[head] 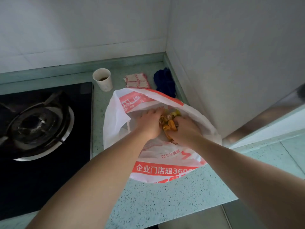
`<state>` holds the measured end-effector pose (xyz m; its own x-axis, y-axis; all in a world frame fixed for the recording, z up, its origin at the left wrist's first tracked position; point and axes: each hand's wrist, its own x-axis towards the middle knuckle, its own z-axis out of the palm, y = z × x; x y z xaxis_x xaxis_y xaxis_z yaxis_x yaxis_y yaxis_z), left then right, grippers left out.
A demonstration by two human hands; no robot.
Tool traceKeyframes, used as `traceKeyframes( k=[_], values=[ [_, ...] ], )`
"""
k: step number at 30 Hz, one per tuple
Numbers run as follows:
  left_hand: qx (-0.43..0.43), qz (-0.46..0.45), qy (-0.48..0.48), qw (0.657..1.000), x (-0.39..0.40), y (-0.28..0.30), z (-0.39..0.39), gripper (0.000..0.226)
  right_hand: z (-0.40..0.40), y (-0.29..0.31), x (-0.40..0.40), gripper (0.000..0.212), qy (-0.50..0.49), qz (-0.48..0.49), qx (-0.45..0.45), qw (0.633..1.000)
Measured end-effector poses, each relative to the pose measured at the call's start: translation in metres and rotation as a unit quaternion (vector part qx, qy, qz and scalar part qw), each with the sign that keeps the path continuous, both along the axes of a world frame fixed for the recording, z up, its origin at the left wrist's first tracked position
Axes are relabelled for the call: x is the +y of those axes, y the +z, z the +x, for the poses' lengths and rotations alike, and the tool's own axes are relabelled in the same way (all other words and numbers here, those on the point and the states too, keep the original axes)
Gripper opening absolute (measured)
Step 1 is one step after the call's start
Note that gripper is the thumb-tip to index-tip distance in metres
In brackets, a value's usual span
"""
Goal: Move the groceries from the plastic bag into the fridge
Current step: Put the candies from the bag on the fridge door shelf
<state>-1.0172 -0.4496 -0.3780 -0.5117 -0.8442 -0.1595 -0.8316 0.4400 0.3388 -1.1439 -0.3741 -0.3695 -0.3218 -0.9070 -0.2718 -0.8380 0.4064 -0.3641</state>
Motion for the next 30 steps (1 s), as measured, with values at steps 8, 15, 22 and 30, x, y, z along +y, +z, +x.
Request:
traceKeyframes(
  k=[8,15,22,30],
  values=[
    [0.01,0.014,0.015,1.0,0.003,0.003,0.024,0.068,0.021,0.003,0.001,0.041,0.048,-0.011,0.063,0.997],
    [0.033,0.056,0.067,0.996,0.001,0.019,0.036,0.033,0.028,0.029,0.004,0.025,0.023,-0.058,-0.06,0.996],
    [0.113,0.052,0.044,0.991,0.005,0.063,0.041,0.012,0.02,0.092,0.008,0.026,0.029,-0.059,-0.111,0.992],
    [0.18,0.018,0.022,0.983,0.053,0.145,0.053,0.02,0.019,0.164,0.039,0.041,0.073,-0.07,-0.148,0.984]
  ],
)
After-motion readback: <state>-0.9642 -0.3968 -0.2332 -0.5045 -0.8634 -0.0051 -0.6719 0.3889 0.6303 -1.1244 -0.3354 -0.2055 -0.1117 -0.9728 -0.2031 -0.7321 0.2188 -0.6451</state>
